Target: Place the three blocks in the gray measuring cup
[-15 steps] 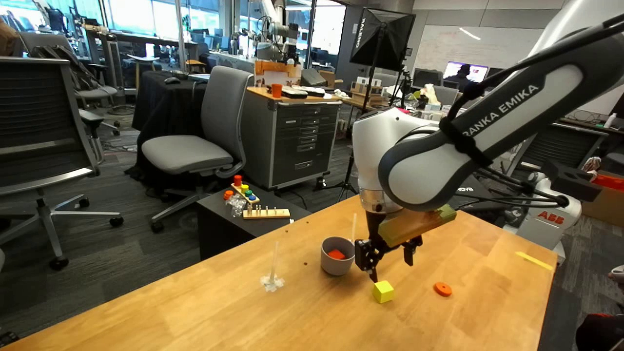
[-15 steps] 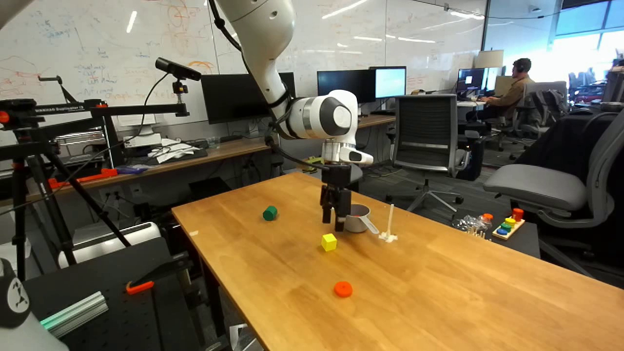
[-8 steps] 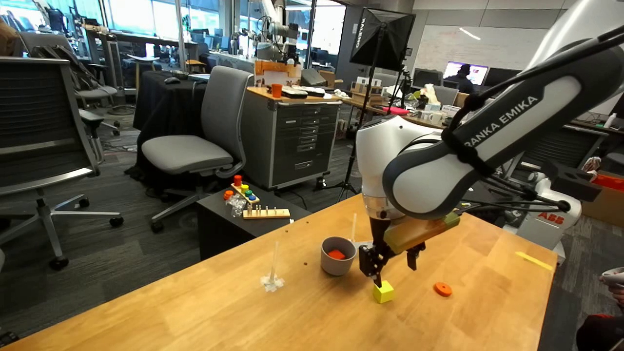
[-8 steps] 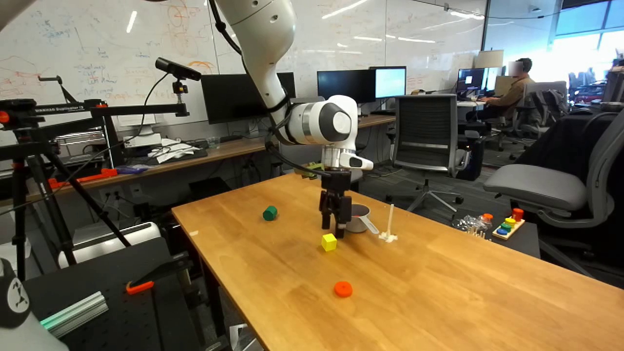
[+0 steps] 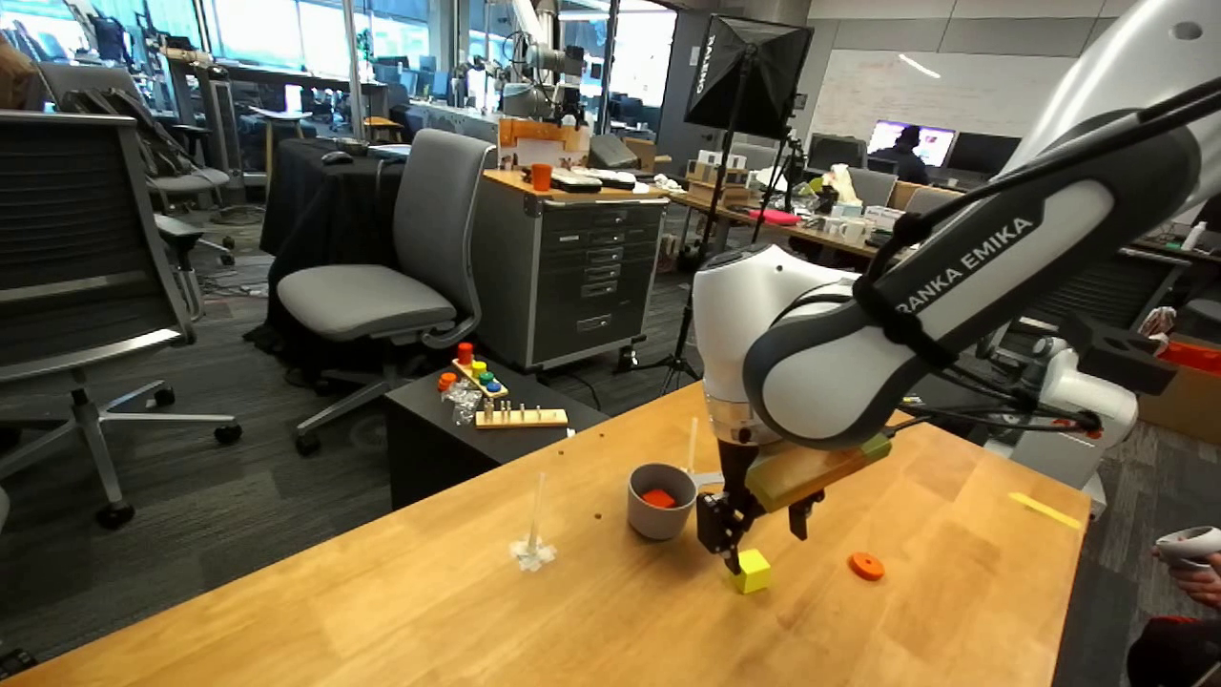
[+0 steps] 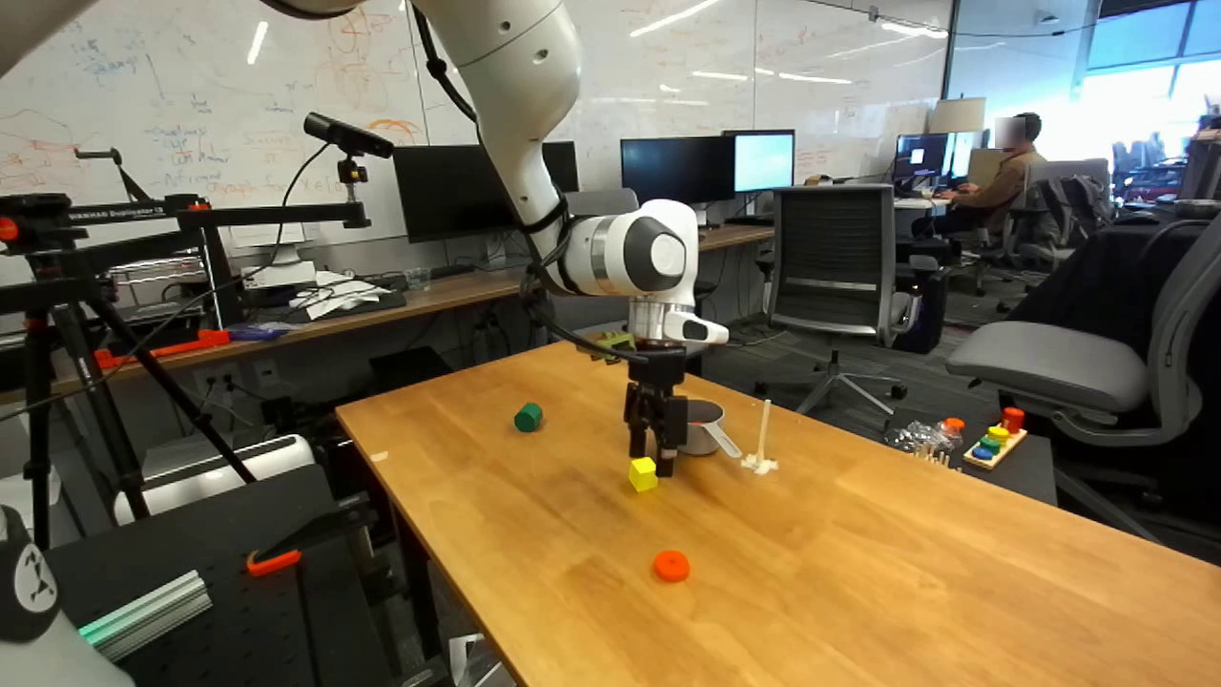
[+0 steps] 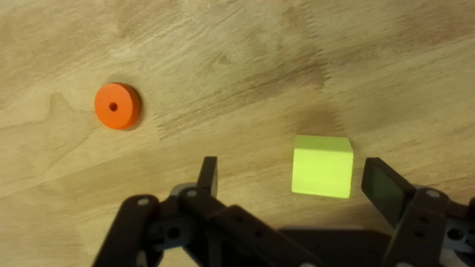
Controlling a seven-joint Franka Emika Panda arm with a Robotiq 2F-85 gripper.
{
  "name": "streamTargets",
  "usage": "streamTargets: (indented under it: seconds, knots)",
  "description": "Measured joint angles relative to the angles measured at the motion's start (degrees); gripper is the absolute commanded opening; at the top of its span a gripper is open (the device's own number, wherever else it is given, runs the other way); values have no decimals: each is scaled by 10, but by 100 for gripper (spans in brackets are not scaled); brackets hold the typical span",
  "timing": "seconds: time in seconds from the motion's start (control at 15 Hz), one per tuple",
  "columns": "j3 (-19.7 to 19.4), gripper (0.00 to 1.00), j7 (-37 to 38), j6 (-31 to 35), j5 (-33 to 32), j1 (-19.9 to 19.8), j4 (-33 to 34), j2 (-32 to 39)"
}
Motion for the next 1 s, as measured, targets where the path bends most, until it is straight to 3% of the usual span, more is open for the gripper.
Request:
streamTargets:
  seconds: [0.07,0.13,0.2,0.67,1.0]
  knots:
    - [1,100,0,1,0,0,3,4]
    - [2,84,0,2,0,0,7,7]
    - [3,74,-1,2,0,0,10,10]
    - [3,20,-2,7,8,0,26,25]
    - [3,16,-2,7,20,-5,32,26]
